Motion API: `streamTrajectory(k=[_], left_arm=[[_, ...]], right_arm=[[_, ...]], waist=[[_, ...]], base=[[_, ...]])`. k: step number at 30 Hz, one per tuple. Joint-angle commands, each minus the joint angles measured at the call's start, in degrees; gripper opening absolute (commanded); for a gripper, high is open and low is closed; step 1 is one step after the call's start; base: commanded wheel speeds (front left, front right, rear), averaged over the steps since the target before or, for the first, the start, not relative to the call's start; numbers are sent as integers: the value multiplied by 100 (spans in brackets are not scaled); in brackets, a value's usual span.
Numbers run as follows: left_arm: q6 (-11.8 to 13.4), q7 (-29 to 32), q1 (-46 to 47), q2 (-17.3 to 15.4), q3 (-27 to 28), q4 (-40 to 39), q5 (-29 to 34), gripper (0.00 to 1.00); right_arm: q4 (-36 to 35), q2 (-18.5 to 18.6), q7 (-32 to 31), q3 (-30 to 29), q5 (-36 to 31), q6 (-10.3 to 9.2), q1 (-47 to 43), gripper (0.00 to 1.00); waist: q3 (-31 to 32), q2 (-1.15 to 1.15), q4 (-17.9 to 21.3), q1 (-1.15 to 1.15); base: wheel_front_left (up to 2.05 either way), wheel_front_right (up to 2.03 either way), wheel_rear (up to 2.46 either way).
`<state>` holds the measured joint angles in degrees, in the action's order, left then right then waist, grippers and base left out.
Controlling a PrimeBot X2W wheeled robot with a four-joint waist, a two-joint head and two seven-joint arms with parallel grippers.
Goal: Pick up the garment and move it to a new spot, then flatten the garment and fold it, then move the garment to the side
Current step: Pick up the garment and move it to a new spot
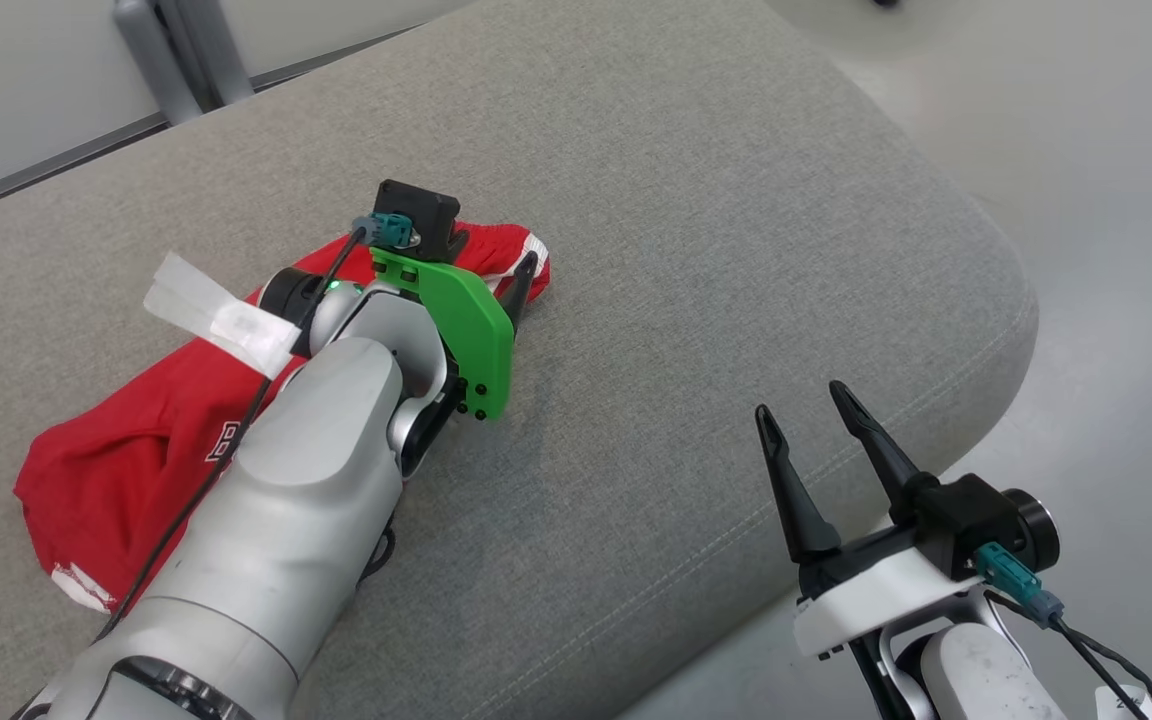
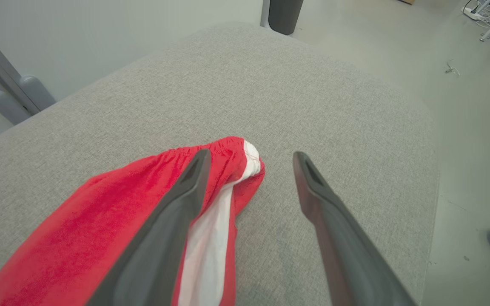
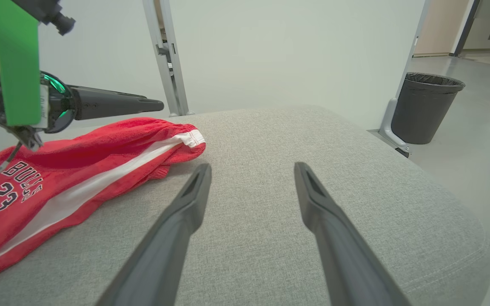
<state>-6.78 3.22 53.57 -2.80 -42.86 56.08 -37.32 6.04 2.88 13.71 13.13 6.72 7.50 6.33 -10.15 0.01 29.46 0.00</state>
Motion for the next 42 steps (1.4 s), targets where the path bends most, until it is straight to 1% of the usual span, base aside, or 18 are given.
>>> streamTrajectory(k=[1,7,11,15,21,26,28,33,38,42], left_arm=[[26,-42,-25,-21,-71,-12,-113,100],[81,-29,-257,-23,-484,-312,-651,100],[148,41,-500,-20,-788,-522,-1030,100],[304,-62,-782,-21,-990,-642,-1310,100],[599,-339,-1287,-19,-959,-718,-1776,100],[859,-576,-1777,-18,-772,-725,-2115,100],[971,-694,-1967,-27,-674,-729,-2205,100],[1303,-933,-2379,-184,-504,-751,-2297,100],[1342,-912,-2601,-247,-459,-818,-2422,100],[1219,-889,-2615,-227,-428,-785,-2500,100]], right_arm=[[23,3,36,-11,24,-2,77,100],[90,3,69,-129,-27,-2,51,100],[106,4,79,-272,-117,-2,-45,100],[108,6,65,-450,-209,-2,-179,100],[32,7,0,-704,-292,-2,-428,100],[-63,5,-69,-827,-320,-2,-612,100],[-104,6,-92,-846,-323,-2,-662,100],[-208,6,-147,-876,-337,-2,-748,100],[-266,6,-200,-802,-363,-2,-733,100],[-325,6,-263,-762,-429,-2,-662,100]], waist=[[8,-1,-81,0],[94,-1,-449,0],[237,-1,-830,0],[421,-1,-1269,0],[695,-1,-1854,0],[859,-1,-2187,0],[898,-1,-2265,0],[938,-1,-2359,0],[922,-1,-2320,0],[869,-1,-2174,0]], base=[[0,0,0],[0,0,0],[0,0,0],[0,0,0],[0,0,0],[0,0,0],[0,0,0],[0,0,0],[0,0,0],[0,0,0]])
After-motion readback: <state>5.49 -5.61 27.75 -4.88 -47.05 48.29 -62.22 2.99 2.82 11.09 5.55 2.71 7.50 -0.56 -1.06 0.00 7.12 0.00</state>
